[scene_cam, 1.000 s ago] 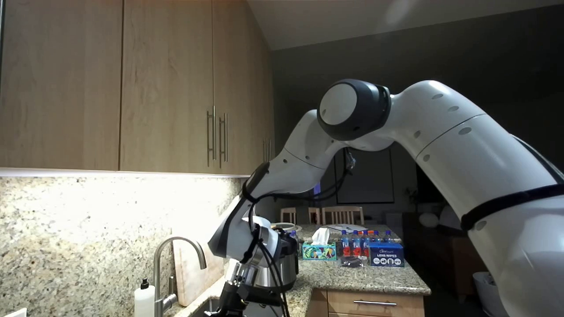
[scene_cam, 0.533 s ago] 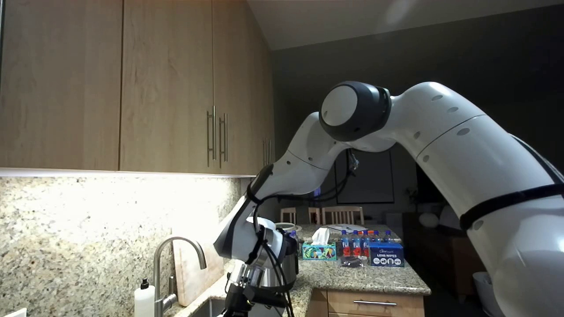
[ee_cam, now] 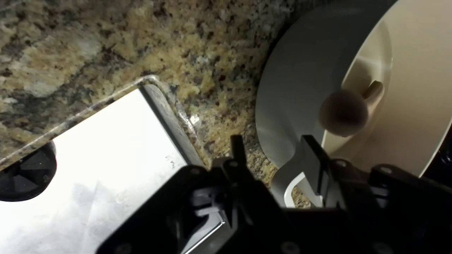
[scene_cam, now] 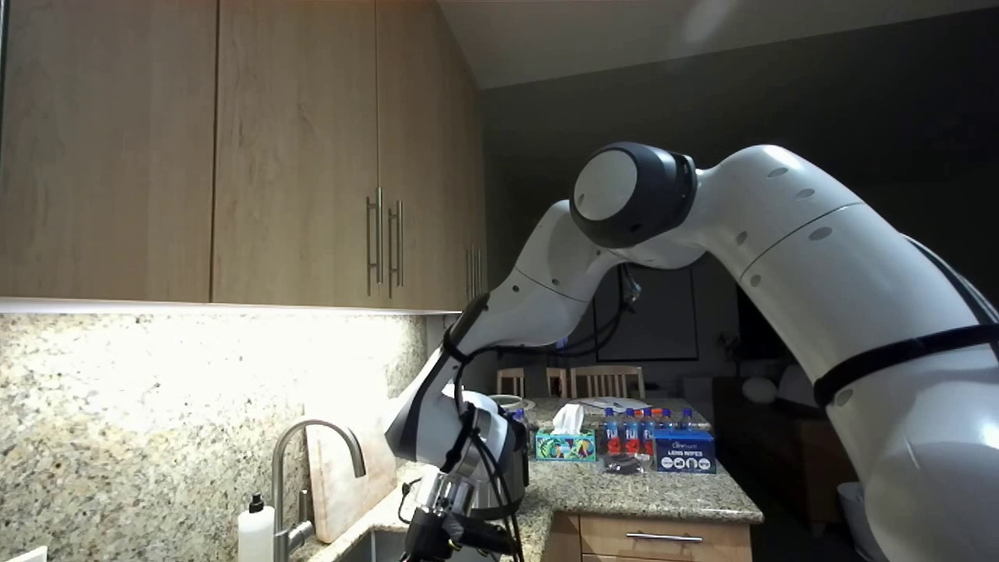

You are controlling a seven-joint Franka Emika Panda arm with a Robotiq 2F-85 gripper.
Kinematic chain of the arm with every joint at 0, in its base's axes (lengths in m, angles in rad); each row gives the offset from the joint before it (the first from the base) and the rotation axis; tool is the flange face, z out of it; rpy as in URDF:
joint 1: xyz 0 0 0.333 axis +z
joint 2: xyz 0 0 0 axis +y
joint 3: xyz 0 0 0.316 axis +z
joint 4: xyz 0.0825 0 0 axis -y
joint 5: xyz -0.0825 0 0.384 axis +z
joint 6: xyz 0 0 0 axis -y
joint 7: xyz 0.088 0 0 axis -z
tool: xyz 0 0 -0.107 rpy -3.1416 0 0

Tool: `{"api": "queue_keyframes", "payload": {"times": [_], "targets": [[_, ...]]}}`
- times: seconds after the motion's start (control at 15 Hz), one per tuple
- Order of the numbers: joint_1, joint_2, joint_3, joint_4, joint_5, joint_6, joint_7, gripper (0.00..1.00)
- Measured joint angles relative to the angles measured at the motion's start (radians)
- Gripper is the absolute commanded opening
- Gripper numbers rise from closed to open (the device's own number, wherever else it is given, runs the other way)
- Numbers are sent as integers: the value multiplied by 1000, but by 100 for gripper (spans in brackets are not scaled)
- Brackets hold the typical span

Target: Pick up the cooking stick and stir in the pot

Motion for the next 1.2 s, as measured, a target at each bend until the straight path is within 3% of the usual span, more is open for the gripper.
{"api": "queue_keyframes", "payload": {"times": [0.27,0.67,1.0,1.13,1.2], "targets": [[-32,-24,26,-63,122,42,-160,100],[-62,-97,28,-136,389,42,-484,100],[-18,-132,-38,-165,430,-47,-564,100],[5,-132,-67,-165,429,-90,-569,72],[15,-132,-80,-165,429,-105,-569,67]]}}
